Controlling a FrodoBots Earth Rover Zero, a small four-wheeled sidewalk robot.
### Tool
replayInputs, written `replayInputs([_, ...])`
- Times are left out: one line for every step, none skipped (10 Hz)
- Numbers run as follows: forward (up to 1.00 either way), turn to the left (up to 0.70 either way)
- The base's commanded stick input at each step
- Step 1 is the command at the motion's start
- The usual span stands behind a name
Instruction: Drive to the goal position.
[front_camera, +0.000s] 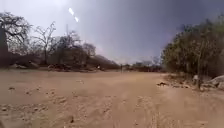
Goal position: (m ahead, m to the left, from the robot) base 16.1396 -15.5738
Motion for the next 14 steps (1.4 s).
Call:
replayInputs([1.0, 0.0])
replayInputs([1.0, -0.2])
replayInputs([1.0, -0.4])
replayInputs([1.0, -0.4])
replayInputs([1.0, -0.4])
replayInputs([1.0, -0.4])
replayInputs([1.0, -0.27])
replayInputs([1.0, -0.07])
replayInputs([1.0, -0.01])
replayInputs([1.0, 0.0])
replayInputs([1.0, 0.0])
replayInputs([1.0, 0.0])
replayInputs([1.0, 0.0])
replayInputs([1.0, 0.0])
